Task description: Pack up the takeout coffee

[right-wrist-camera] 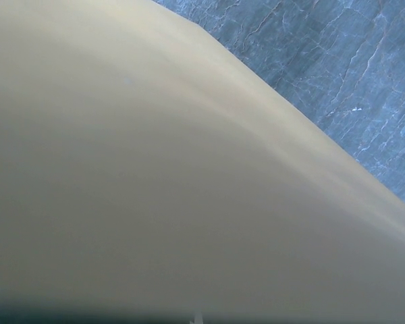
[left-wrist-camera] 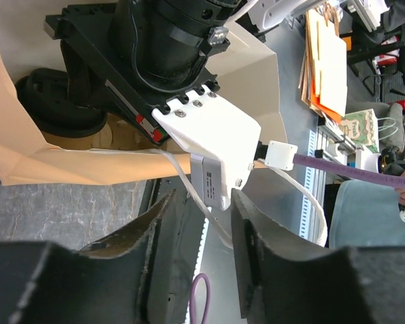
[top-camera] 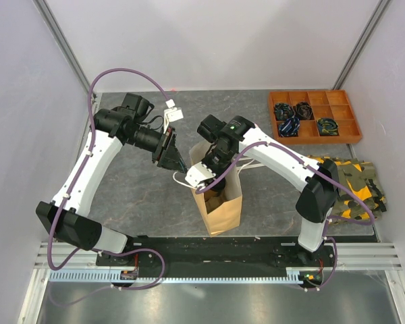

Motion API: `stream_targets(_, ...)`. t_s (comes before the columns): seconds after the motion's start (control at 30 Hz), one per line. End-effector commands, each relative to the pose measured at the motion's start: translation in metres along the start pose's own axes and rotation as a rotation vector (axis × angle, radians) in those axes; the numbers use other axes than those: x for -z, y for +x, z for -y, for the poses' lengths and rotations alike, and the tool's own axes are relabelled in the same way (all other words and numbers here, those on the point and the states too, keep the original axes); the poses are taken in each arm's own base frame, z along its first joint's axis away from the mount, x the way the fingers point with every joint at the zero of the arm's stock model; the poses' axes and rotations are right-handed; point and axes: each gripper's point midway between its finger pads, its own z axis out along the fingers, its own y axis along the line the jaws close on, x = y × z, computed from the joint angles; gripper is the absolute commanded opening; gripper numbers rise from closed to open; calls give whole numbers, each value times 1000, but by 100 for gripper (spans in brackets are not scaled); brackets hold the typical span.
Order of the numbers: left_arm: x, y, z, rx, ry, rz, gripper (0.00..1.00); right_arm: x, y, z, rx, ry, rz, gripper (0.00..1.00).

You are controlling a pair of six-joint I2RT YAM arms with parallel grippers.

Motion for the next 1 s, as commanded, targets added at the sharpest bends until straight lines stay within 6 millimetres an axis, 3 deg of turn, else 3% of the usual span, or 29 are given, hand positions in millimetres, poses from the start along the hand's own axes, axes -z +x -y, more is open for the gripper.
stream_targets(0.0,0,7,2,-16,23,-21,45,10,-3,5,28,39,-6,3)
stream_targets(0.07,-1,9,0,-12,21,-26,42,11,-4,6,28,47,-6,4)
stream_targets(0.3,1,12,-2,-24,18,-28,2,14,-4,9,10,68,2,6)
stream_targets(0.73,1,24,-16,-39,-21,-56,2,24,1,14,-81,122,42,15)
stream_targets(0.97,7,26,-24,-18,-45,-44,2,24,4,4,-8,114,63,5)
